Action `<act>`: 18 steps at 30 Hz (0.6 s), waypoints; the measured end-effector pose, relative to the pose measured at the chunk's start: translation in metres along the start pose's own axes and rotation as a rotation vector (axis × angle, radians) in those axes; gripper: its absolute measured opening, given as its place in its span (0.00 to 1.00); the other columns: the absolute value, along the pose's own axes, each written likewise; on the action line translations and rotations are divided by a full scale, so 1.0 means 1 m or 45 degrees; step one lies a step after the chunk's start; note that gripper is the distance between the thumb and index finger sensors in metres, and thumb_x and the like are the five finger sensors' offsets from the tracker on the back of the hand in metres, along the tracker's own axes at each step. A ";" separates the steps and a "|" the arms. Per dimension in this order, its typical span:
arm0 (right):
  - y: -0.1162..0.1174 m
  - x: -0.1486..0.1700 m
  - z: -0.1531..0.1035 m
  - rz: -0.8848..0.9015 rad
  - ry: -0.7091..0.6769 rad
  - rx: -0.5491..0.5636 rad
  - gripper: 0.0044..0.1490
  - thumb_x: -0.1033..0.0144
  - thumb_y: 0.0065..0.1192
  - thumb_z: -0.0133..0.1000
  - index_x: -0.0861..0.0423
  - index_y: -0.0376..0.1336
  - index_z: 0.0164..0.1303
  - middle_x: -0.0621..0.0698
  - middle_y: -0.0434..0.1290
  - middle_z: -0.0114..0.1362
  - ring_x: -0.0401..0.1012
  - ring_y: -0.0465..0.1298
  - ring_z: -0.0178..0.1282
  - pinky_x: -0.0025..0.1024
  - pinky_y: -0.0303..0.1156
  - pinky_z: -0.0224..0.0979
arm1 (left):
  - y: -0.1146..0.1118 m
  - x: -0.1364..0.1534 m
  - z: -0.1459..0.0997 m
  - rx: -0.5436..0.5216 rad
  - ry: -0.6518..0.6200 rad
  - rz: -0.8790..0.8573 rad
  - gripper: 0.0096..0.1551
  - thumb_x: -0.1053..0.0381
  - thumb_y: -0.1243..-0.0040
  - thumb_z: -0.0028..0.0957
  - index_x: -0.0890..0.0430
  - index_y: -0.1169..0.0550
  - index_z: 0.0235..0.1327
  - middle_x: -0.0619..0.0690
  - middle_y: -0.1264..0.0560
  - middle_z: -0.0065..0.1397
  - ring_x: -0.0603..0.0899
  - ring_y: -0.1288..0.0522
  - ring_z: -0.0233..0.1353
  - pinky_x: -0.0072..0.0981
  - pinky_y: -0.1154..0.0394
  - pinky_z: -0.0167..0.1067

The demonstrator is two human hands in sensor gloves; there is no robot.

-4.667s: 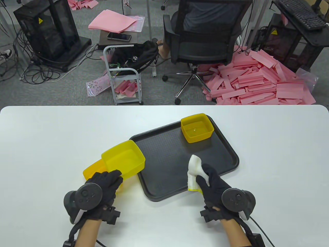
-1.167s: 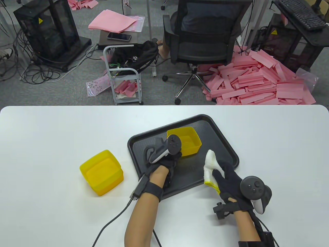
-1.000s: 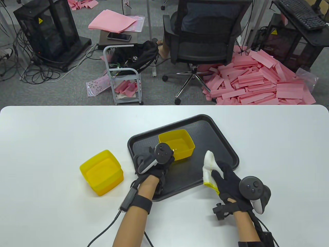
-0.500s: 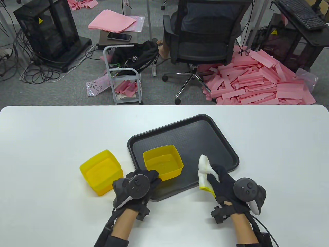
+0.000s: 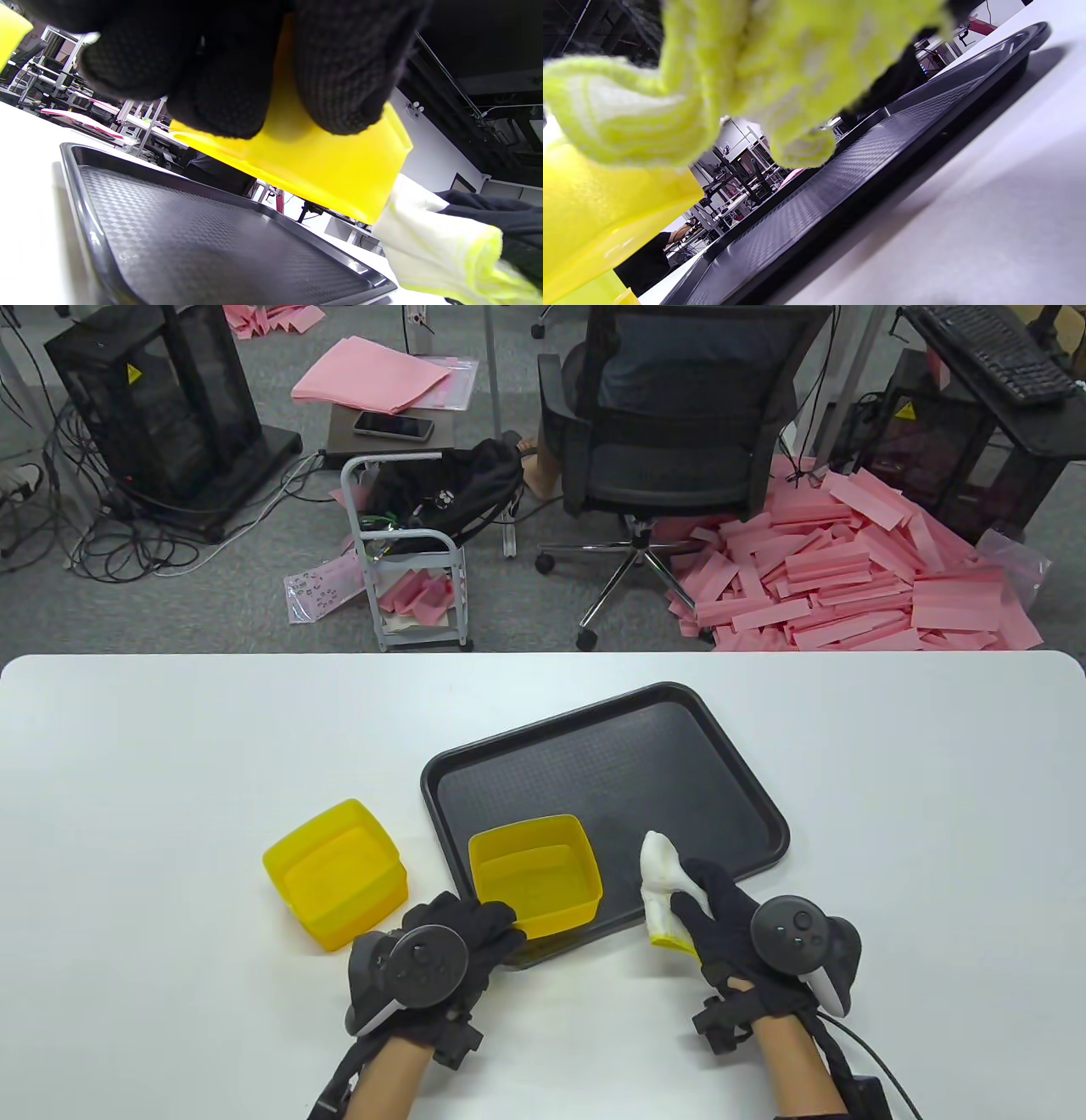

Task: Wipe plastic food containers with dish cloth

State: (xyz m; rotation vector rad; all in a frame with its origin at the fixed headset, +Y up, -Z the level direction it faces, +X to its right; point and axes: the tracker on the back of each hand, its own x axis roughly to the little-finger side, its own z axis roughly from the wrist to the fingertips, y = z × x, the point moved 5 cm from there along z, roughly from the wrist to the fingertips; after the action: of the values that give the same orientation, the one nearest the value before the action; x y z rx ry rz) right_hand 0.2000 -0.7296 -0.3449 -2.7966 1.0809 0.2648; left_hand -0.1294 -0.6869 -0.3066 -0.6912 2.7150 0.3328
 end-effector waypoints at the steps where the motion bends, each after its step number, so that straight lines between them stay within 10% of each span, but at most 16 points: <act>1: 0.001 0.000 0.000 -0.003 0.000 -0.003 0.34 0.47 0.59 0.62 0.52 0.58 0.74 0.48 0.77 0.60 0.48 0.80 0.46 0.31 0.80 0.37 | 0.001 0.000 0.000 -0.003 0.004 -0.008 0.21 0.38 0.31 0.44 0.45 0.11 0.45 0.52 0.12 0.42 0.61 0.17 0.45 0.51 0.22 0.44; 9: -0.017 -0.026 0.002 -0.062 -0.103 0.063 0.34 0.47 0.61 0.61 0.50 0.59 0.74 0.49 0.77 0.60 0.49 0.79 0.47 0.32 0.80 0.38 | 0.002 0.001 0.000 0.008 0.004 -0.024 0.21 0.38 0.30 0.44 0.45 0.11 0.45 0.52 0.12 0.42 0.61 0.17 0.45 0.51 0.21 0.45; 18: -0.041 -0.151 0.019 -0.684 -0.517 0.077 0.30 0.49 0.69 0.57 0.38 0.65 0.71 0.48 0.76 0.63 0.49 0.79 0.50 0.34 0.79 0.42 | 0.002 -0.005 -0.002 0.016 -0.037 -0.023 0.21 0.38 0.30 0.44 0.45 0.10 0.45 0.52 0.12 0.41 0.61 0.17 0.45 0.51 0.21 0.45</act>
State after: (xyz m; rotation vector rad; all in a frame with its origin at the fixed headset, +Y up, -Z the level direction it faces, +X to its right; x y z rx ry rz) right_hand 0.1159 -0.5974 -0.3296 -2.6779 0.2350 0.6751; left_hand -0.1260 -0.6836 -0.3030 -0.7011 2.6798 0.3192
